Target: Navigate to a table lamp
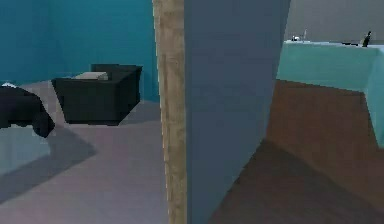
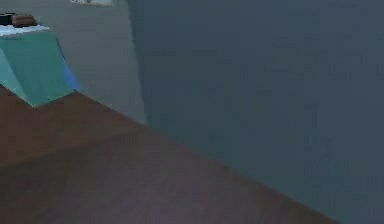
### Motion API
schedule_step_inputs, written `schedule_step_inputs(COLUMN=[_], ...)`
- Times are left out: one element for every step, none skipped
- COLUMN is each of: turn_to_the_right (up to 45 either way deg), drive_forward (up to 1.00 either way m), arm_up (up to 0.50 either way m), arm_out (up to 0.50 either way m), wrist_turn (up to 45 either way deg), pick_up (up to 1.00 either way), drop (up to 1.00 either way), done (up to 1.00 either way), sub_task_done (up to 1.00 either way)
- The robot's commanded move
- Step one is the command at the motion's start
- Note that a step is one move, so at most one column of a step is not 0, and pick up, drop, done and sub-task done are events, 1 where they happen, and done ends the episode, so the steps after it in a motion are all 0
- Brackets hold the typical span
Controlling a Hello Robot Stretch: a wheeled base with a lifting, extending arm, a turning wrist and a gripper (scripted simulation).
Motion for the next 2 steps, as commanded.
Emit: schedule_step_inputs(turn_to_the_right=[-45.0,0.0], drive_forward=[0.00,0.30], arm_up=[0.00,0.00], arm_out=[0.00,0.00], wrist_turn=[0.0,0.0], pick_up=[0.00,0.00], drop=[0.00,0.00], done=[0.00,0.00], sub_task_done=[0.00,0.00])
